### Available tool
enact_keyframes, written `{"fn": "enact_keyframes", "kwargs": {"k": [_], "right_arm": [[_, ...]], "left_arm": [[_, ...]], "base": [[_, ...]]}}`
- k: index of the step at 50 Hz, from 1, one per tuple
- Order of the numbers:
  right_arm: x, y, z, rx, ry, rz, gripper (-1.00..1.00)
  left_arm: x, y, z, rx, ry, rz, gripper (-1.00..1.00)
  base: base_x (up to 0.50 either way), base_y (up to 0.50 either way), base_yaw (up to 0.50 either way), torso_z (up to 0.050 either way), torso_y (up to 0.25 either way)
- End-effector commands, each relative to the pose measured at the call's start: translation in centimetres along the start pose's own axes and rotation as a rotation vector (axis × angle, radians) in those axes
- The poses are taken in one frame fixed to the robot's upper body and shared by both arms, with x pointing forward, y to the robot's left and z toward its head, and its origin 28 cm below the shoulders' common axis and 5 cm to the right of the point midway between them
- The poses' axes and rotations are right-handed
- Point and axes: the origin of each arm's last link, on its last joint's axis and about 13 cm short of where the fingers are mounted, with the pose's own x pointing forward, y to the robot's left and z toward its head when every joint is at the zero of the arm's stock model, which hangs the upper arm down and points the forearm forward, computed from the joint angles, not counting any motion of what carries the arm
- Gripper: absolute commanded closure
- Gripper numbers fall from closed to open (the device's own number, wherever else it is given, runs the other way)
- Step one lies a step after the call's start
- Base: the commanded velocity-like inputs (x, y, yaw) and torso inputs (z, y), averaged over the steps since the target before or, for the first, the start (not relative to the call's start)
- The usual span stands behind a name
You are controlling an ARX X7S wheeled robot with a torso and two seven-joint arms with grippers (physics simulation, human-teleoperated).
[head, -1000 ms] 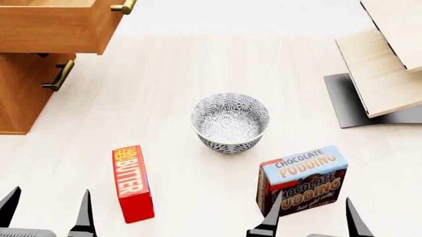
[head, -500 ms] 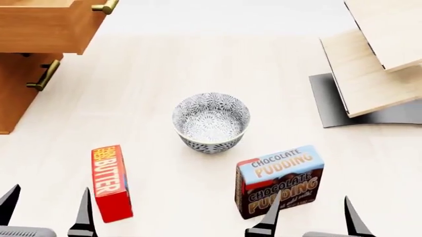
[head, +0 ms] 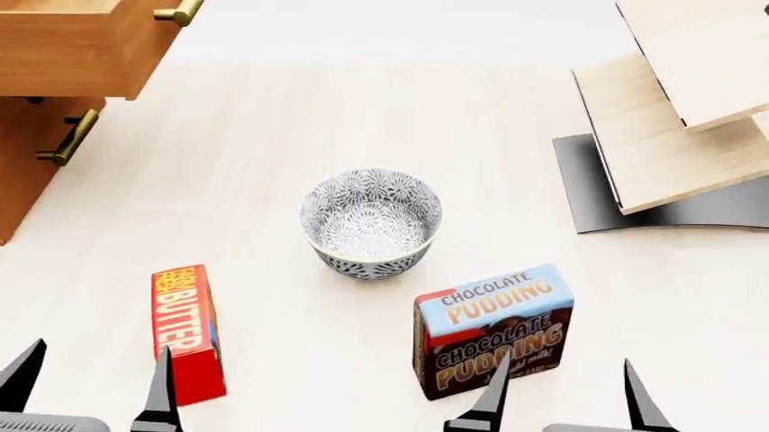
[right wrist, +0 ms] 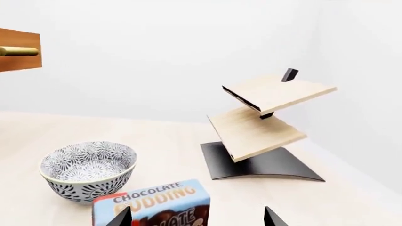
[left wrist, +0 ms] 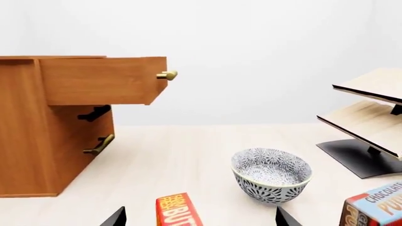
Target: Close the top drawer of the cabinet.
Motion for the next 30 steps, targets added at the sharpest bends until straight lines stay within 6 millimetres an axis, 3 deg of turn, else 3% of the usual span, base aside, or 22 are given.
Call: {"fn": "enact_keyframes", "kwargs": {"k": [1, 30], "right_arm": [[0.08, 0.12, -0.27, -0.025, 0.004, -0.004, -1.00], [0.12, 0.13, -0.28, -0.024, 0.007, -0.003, -1.00]], "left_arm": [[0.05, 0.00, -0.13, -0.002, 0.005, -0.002, -1.00], [-0.02, -0.01, -0.22, 0.002, 0.006, -0.007, -1.00]], "base": [[0.15, 0.00, 0.00, 0.000, 0.000], [0.31, 0.00, 0.00, 0.000, 0.000]]}}
